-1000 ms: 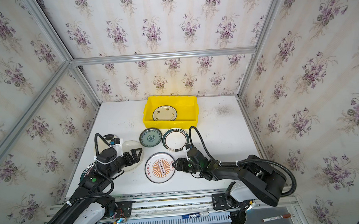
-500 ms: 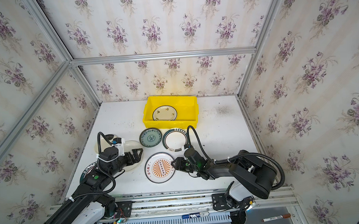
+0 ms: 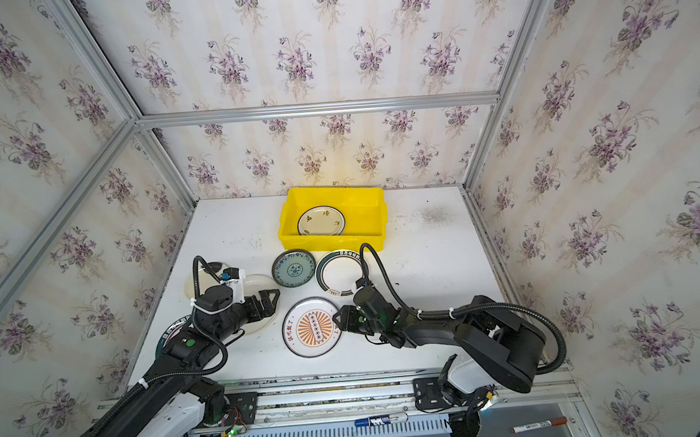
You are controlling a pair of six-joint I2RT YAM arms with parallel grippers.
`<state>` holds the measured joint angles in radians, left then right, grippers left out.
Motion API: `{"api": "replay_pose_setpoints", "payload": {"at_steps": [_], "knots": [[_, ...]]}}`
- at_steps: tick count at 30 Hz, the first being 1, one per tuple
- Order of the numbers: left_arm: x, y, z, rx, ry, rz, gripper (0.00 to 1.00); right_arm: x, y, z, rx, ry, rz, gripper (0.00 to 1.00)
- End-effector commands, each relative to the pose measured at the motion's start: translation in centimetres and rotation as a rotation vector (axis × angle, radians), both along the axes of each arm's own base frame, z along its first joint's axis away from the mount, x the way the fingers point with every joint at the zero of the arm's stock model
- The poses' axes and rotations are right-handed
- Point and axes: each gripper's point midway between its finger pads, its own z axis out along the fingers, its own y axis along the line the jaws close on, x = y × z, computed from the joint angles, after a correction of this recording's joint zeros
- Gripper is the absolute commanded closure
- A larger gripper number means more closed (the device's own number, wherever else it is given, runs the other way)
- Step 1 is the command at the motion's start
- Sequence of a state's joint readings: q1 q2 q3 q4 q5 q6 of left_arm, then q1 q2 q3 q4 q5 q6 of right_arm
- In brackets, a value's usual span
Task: Place the plates into the plastic bin on the countertop
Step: 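Lower the right gripper onto the orange sunburst plate's edge and close it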
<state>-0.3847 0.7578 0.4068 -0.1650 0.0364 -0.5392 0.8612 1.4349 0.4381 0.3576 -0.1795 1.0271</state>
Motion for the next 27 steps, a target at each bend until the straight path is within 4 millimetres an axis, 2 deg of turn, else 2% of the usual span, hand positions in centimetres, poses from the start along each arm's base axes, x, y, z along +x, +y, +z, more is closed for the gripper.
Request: {"api": "replay_pose_setpoints", "payload": {"at_steps": [1, 8, 15, 20, 22, 27], "knots": [[0.4, -0.3, 0.7, -0.005, -0.039, -0.015, 0.0, 0.2, 0.2, 0.0, -0.02, -0.016, 0.005, 0.5], [0.2, -0.3, 1.0, -0.017, -0.057, -0.019, 0.0, 0.1, 0.7, -0.3, -0.02, -0.012, 0.006, 0.5], [0.2, 0.2, 0.7, 0.0, -0.058, 0.0, 0.0, -0.1, 1.2, -0.6, -0.028, -0.003, 0.011, 0.55], [0.1, 0.4, 0.1, 0.012, -0.046, 0.003, 0.0, -0.2, 0.9, -1.1, -0.038, 0.007, -0.001, 0.66], [0.1, 0.3, 0.0, 0.018, -0.043, -0.003, 0.0, -0.3, 0.9, -1.1, -0.043, -0.001, 0.015, 0.75], [0.1, 0.3, -0.2, 0.032, -0.044, -0.01, 0.0, -0.5, 1.1, -1.2, -0.051, 0.005, 0.033, 0.8]]}}
